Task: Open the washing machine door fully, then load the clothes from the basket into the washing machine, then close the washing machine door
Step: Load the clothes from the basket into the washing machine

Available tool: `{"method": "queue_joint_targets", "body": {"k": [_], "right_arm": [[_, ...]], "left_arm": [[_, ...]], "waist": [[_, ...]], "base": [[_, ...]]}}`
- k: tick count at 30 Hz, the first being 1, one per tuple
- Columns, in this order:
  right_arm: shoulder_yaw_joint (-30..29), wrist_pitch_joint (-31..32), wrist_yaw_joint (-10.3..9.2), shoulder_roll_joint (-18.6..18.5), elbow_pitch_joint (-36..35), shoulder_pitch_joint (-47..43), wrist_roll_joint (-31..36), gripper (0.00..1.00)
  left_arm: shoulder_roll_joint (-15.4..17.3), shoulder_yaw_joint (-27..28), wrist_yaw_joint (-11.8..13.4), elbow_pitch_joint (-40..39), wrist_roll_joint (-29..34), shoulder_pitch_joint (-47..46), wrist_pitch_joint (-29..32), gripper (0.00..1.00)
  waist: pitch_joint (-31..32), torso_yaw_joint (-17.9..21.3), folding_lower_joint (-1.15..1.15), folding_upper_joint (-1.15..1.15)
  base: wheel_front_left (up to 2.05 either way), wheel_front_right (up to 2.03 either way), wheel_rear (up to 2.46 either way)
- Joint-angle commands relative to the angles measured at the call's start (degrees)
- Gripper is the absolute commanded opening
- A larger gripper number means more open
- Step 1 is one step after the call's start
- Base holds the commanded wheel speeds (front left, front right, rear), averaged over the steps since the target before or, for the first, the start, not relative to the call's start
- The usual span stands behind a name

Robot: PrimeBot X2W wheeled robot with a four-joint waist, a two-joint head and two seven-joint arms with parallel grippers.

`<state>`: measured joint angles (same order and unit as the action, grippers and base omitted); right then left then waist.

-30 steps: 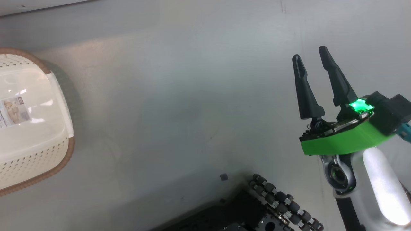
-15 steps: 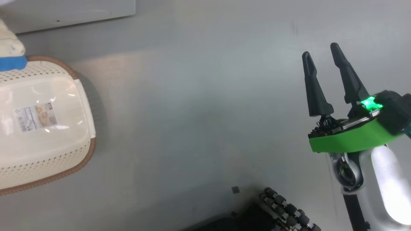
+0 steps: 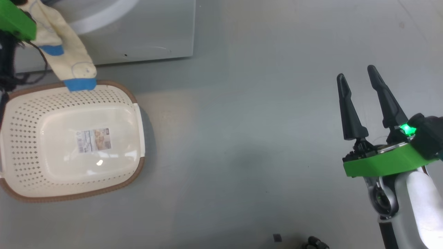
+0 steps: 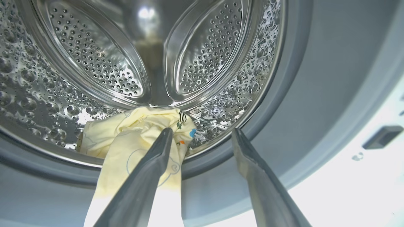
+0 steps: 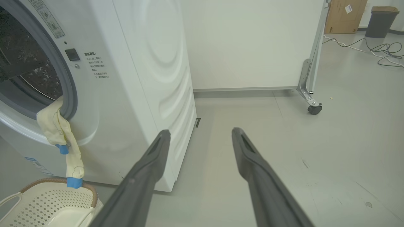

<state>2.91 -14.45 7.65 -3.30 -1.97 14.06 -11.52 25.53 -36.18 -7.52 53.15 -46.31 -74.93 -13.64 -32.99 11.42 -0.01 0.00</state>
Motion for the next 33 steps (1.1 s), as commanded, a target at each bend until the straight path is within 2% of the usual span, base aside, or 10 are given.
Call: {"method": "queue_joint_targets", "body": {"k": [1,5,8,10,16,19,25,33], "right_arm": [[0.47,-0.55,-0.16,-1.14,-1.32,-1.49,0.32,1.00],[-0.01,-0.55,-0.16,-1.95,-0.77,-3.05,0.19,1.00],[-0.71,-0.55,-0.16,-1.86,-0.64,-4.58,-0.81,1.00],[-0.75,-0.55,-0.16,-2.25,-0.30,-6.49,-1.01,1.00],[-1.07,-0.47,-0.16,-2.95,0.02,-9.53,-1.53,1.00],[-1.16,-0.25,-0.16,-2.96,-0.22,-10.77,-1.71,1.00],[-2.16,0.25,-0.16,-2.51,-0.74,-13.55,-1.82,1.00],[-2.31,0.93,-0.16,-1.92,-1.74,-15.79,-1.94,1.00]], "left_arm": [[2.37,0.70,0.04,-1.90,-0.68,0.58,-0.71,1.00],[1.51,1.24,0.15,-3.63,-1.37,7.52,-1.26,1.00],[0.93,3.67,1.60,-7.82,0.55,13.74,-1.32,1.00],[-0.07,6.43,3.44,-13.38,3.04,21.52,-1.34,1.00],[-1.11,11.01,6.44,-23.55,7.00,35.89,-1.35,1.00],[-1.32,12.48,6.95,-28.41,8.30,41.46,-1.35,1.00],[-1.35,15.28,9.75,-36.71,11.11,50.73,-1.35,1.00],[-1.57,17.15,12.45,-45.29,14.26,60.55,-1.35,1.00]], "waist": [[4.35,-3.33,0.01,0.00],[9.29,-5.30,0.01,0.00],[12.99,-6.78,0.01,0.00],[16.70,-8.14,0.01,0.00],[22.67,-10.49,0.01,0.00],[24.79,-11.60,0.01,0.00],[28.43,-13.67,0.01,0.00],[31.19,-14.29,0.01,0.00]], "base": [[0.00,0.00,0.00],[0.00,0.00,0.00],[0.00,0.00,0.00],[0.00,0.00,0.00],[0.00,0.00,0.00],[0.00,0.00,0.00],[0.00,0.00,0.00],[0.00,0.00,0.00]]}}
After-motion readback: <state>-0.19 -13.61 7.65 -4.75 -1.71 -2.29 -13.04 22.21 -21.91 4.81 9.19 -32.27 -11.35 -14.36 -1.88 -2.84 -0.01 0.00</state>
